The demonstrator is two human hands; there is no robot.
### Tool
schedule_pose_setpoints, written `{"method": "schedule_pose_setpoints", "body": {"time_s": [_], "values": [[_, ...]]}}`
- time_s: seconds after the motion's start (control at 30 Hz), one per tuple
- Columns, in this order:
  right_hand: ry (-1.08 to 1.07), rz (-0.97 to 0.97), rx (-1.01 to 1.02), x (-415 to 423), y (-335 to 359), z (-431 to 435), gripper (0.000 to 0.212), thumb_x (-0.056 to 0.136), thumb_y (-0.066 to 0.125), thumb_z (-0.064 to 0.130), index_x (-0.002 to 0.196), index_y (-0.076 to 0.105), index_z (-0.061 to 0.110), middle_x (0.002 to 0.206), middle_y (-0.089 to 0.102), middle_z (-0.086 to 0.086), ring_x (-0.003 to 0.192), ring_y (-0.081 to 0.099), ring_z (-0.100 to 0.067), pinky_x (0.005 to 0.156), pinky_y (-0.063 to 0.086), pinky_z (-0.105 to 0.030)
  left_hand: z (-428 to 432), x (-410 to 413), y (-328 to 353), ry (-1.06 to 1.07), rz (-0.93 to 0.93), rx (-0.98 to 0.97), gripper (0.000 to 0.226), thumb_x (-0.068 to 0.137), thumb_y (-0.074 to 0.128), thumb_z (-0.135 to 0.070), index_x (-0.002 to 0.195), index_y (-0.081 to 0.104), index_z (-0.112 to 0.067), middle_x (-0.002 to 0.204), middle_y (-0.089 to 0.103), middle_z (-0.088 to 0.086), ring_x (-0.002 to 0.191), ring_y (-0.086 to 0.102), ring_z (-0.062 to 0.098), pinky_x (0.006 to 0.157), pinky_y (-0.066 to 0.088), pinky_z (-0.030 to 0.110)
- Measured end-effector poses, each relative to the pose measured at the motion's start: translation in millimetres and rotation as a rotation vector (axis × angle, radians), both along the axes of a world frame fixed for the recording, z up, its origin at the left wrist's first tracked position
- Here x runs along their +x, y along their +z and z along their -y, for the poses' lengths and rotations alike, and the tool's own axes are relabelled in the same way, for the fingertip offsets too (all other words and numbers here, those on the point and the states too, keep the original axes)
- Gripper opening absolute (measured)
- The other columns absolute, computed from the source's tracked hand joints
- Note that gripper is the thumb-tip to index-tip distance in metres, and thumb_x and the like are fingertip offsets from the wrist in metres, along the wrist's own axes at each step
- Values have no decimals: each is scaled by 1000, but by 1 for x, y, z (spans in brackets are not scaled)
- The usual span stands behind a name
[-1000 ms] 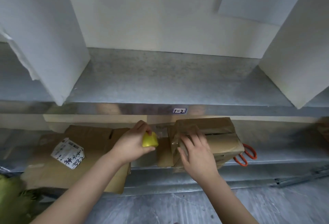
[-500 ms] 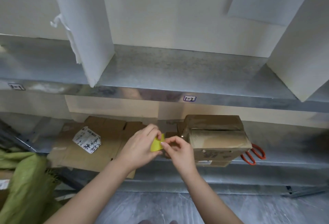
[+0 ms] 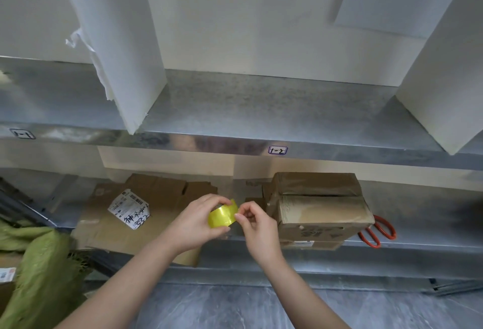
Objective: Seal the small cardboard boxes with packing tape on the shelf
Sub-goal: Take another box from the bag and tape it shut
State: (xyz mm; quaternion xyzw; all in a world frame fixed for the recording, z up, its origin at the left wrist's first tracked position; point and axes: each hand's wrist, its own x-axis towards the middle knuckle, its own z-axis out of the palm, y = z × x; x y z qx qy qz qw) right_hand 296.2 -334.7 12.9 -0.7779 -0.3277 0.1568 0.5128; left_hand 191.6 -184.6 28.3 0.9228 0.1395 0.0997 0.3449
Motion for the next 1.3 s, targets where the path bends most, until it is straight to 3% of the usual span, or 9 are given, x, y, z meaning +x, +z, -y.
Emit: {"method": "schedule_pose_setpoints", "body": {"time_s": [0.17,0.33,0.43,0.53,0.73,0.83,1.0,1.17,1.3], "values": [[98,-49,27,-15,-7,-5,24,89,68,15,77,55,33,75,60,18,72,57,-3,67,44,-13,-23,-7,-17,168,-11,42,67,65,87,-30,125,58,-18,120,57,-9,104,53,5,89,33,7],[-40,-314,2,-4,-18,-19,16,90,66,7,79,59,16,70,63,5,68,65,-9,70,57,-27,-31,-5,-35,63,-88,142,70,67,84,-38,128,59,-15,132,58,2,123,51,21,102,29,19],[-91,-417,-90,2,-35,-26,13,91,65,8,80,59,13,67,59,0,64,62,-12,67,55,-29,-35,-4,-50,5,-158,84,66,73,79,-39,131,58,-17,136,56,2,127,47,20,104,24,17],[-113,-449,-142,5,-52,-34,12,91,65,10,81,59,13,65,55,-1,63,56,-14,63,50,-28,-39,-1,-65,43,-164,168,61,77,77,-35,132,57,-18,138,53,3,132,42,20,111,23,25],[-185,-531,-209,6,-80,-53,16,88,68,21,75,59,25,74,61,9,73,57,-13,73,44,-30,-44,9,-93,164,-177,218,62,74,79,-29,130,59,-12,135,54,12,127,47,34,106,38,42],[-212,-554,-315,15,-94,-50,17,89,66,21,74,58,24,82,64,5,89,62,-22,87,48,-36,-44,7,-109,97,-300,269,67,80,74,-31,141,47,-26,152,35,3,136,31,35,113,28,45],[-158,-413,-468,32,-108,-61,8,92,61,26,86,57,24,97,66,-2,97,62,-26,89,47,-37,-58,4,-121,35,-286,273,74,76,77,-40,142,44,-35,159,17,0,147,1,32,119,13,48],[-152,-35,-749,35,-121,-74,18,94,53,42,102,63,30,115,53,1,95,60,-23,73,45,-29,-61,9,-125,-59,-401,370,98,68,78,-54,149,26,-35,162,3,-8,149,-7,27,119,9,44],[-181,92,-775,27,-128,-73,24,95,51,47,114,57,34,121,53,5,92,63,-21,65,41,-26,-60,12,-130,-84,-452,400,102,68,76,-57,150,18,-37,162,-5,-10,148,-10,22,119,10,42]]}}
